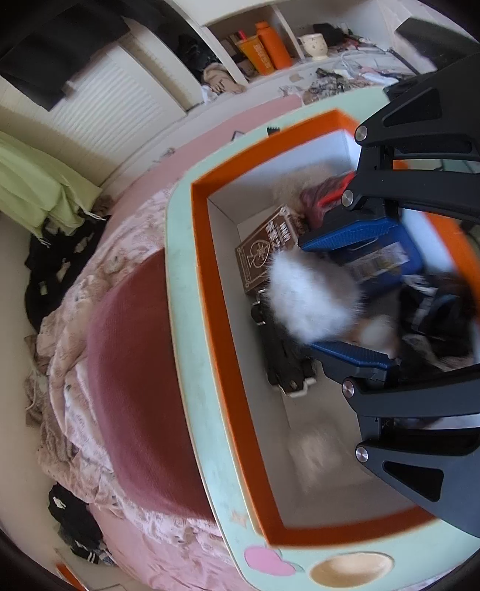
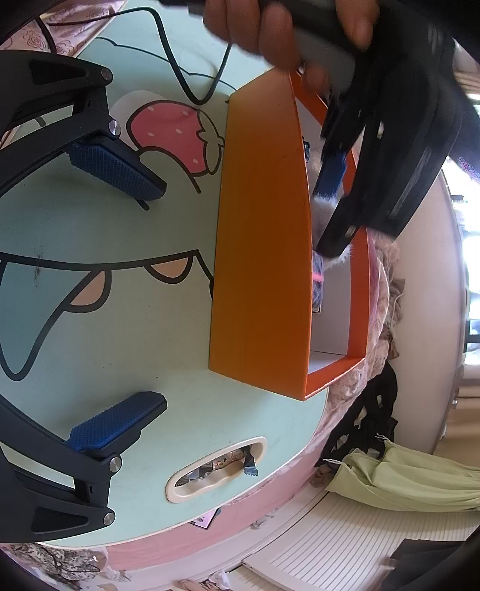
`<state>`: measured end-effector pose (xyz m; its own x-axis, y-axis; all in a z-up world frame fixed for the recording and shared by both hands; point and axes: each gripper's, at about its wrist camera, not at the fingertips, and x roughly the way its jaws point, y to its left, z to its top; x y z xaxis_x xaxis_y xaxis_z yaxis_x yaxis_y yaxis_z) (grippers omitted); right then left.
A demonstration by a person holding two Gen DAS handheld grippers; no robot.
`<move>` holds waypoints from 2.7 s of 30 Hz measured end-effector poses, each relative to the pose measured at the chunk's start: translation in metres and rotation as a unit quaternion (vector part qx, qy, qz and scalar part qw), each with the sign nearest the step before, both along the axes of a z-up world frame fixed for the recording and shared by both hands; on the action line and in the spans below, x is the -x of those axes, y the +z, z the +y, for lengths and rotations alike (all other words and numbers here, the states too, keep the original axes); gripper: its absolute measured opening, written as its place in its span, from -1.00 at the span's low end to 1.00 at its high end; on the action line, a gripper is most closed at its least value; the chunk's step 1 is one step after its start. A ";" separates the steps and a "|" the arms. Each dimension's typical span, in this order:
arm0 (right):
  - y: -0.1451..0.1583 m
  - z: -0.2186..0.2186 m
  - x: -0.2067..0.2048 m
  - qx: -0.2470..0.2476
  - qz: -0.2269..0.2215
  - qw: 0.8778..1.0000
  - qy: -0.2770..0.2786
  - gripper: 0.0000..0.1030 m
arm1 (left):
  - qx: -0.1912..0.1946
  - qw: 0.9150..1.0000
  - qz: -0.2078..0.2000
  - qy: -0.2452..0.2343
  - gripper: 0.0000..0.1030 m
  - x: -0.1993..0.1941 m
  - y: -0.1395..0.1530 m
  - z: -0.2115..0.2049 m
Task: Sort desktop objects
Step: 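Lift the white fluffy pompom from the orange box with the left gripper and set it on the table, then grasp the dark red case in the box with the right gripper and place it on the table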
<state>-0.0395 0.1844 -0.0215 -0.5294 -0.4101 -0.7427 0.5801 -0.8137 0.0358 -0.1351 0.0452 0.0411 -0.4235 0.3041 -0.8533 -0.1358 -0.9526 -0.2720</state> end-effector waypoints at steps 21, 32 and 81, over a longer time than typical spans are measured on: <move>0.002 0.000 0.000 -0.001 -0.001 1.000 0.009 1.00 | -0.078 0.987 0.139 0.032 -0.52 -0.147 0.032 -0.049; 0.004 -0.006 -0.002 0.004 -0.003 1.000 0.011 1.00 | -0.015 0.993 0.100 0.055 0.28 -0.140 -0.003 -0.030; 0.039 -0.010 0.026 0.111 -0.157 0.976 0.105 -0.27 | 0.108 0.987 0.113 0.031 1.00 -0.168 -0.034 -0.019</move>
<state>-0.0659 0.1742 0.0177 -0.1759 -0.6543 -0.7355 0.6657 -0.6295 0.4008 0.0324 0.0261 0.0076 -0.6228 0.0929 -0.7768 -0.1087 -0.9936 -0.0316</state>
